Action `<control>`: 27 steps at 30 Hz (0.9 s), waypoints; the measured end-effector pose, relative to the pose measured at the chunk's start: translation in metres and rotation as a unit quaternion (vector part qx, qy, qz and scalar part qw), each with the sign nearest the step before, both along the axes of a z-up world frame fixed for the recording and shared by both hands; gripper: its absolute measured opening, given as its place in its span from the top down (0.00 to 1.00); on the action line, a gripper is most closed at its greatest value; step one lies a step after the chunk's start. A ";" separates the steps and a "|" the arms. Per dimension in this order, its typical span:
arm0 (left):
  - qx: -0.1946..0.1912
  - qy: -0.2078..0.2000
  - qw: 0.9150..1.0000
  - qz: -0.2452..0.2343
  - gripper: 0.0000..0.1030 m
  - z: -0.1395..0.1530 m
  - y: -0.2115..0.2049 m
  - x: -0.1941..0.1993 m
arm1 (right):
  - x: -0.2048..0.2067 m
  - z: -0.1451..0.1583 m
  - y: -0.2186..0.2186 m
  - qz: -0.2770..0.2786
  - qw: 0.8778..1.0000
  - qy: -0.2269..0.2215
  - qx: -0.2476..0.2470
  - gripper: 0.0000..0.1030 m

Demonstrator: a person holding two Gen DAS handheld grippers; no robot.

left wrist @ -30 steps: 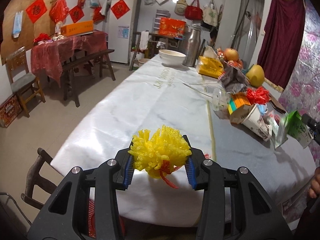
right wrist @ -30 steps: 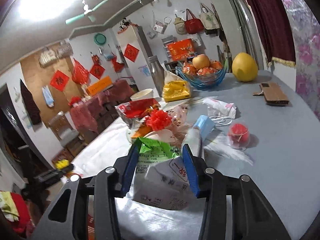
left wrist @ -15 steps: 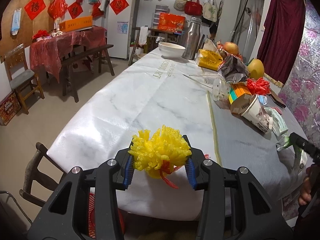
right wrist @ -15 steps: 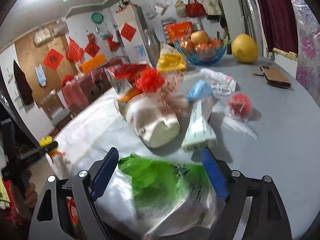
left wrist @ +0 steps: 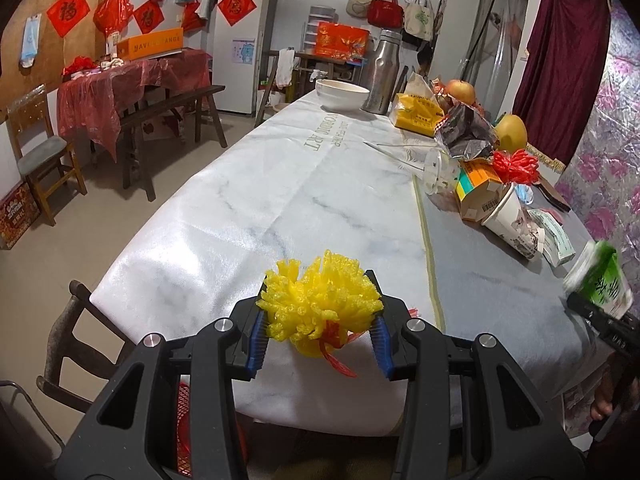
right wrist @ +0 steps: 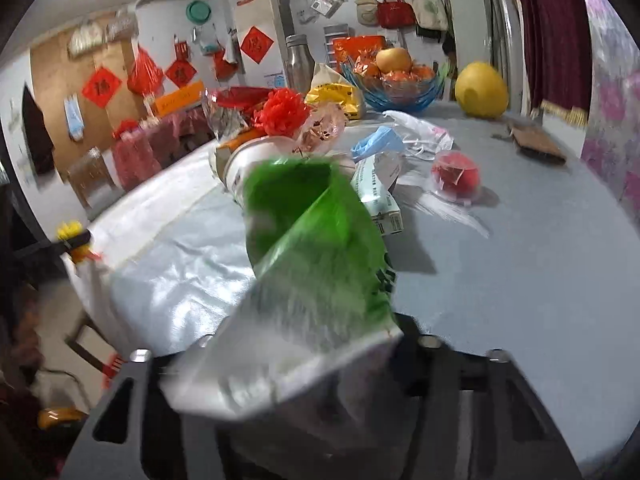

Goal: Collect trash
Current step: 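Carry both items to the red basket while the left tool releases the flower into it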

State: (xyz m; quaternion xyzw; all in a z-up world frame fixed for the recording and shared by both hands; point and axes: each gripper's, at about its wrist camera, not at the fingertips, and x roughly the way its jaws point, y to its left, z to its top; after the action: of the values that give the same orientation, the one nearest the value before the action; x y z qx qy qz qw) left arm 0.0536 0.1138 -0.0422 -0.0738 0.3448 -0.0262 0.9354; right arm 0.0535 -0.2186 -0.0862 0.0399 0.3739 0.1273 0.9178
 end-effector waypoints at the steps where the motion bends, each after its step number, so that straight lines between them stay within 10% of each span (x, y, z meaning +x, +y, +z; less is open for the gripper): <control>1: -0.001 -0.001 1.000 0.001 0.58 0.000 0.000 0.000 | 0.001 0.000 -0.003 -0.001 1.000 0.004 0.011 0.76; 17: 0.025 -0.005 0.997 0.070 0.58 0.014 0.072 -0.045 | -0.005 0.051 0.060 0.086 0.994 -0.039 0.059 0.86; 27: 0.016 0.107 0.987 0.116 0.58 -0.063 0.158 -0.092 | -0.018 0.047 0.197 0.241 0.970 0.002 0.045 0.86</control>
State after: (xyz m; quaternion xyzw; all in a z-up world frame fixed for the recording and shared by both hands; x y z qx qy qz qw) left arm -0.0388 0.2716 -0.1053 -0.1004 0.4319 0.0961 0.8911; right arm 0.0356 -0.0215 -0.0392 -0.0100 0.3679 0.3609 0.8569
